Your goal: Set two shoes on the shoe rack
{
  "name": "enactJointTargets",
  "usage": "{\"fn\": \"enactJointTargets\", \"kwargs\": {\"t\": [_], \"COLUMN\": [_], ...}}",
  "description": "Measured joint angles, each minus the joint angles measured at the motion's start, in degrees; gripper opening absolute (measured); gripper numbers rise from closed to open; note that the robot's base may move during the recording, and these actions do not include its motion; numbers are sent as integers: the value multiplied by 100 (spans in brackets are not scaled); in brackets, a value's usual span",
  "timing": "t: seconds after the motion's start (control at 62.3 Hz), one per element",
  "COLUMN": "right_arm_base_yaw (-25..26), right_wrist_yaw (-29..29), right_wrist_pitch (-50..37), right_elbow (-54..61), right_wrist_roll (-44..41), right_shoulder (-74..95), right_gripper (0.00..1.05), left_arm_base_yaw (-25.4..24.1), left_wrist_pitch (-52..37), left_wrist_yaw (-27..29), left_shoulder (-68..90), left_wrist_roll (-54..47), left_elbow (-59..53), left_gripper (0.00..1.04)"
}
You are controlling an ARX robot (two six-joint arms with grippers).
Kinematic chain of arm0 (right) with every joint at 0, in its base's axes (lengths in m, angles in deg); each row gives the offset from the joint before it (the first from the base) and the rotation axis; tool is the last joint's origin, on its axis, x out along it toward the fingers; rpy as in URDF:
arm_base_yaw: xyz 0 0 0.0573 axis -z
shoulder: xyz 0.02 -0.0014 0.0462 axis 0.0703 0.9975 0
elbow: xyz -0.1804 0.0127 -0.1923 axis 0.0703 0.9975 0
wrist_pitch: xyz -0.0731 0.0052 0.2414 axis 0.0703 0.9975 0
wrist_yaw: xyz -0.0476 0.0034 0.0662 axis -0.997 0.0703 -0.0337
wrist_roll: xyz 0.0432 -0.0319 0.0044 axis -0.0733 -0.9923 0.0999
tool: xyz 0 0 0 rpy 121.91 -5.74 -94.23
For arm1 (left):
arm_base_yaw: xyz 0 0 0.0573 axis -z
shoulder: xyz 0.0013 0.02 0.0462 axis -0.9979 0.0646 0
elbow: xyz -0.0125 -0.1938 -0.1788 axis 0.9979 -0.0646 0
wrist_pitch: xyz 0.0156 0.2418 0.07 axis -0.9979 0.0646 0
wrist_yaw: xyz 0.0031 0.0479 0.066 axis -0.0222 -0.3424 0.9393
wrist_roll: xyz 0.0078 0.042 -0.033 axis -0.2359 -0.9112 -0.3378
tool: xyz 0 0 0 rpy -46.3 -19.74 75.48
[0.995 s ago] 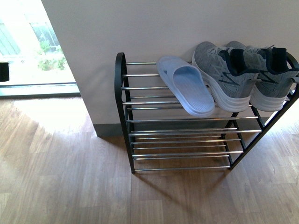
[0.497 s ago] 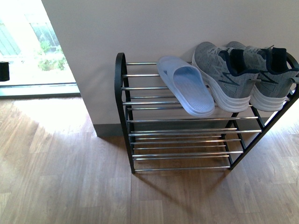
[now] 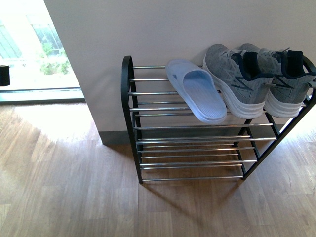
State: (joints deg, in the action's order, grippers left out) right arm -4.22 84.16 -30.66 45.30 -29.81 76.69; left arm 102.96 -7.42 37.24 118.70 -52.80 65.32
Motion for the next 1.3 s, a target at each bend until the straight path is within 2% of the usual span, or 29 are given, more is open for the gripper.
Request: {"fn": "enactJointTargets", "kwargs": {"t": [0.385, 0.979, 1.091, 1.299], "right_arm_base_yaw": [0, 0, 0, 0], "right_wrist_yaw": [-2, -2, -2, 9], "right_wrist_pitch": [946, 1932, 2824, 2938], "right_elbow": [0, 0, 0, 0], "right_wrist_roll": [0, 0, 0, 0], "right_shoulder": [-997, -1982, -2693, -2951], "right_gripper": [1, 1, 1, 1], "left_arm_base_yaw": [0, 2, 0, 0], "left_wrist_pitch": [0, 0, 0, 0], "left_wrist_yaw": [0, 0, -2, 2], "left_shoulder": [0, 0, 0, 0], "left_wrist_roll": [0, 0, 0, 0], "left_elbow": [0, -2, 0, -2], "left_gripper": [2, 2, 2, 2]}}
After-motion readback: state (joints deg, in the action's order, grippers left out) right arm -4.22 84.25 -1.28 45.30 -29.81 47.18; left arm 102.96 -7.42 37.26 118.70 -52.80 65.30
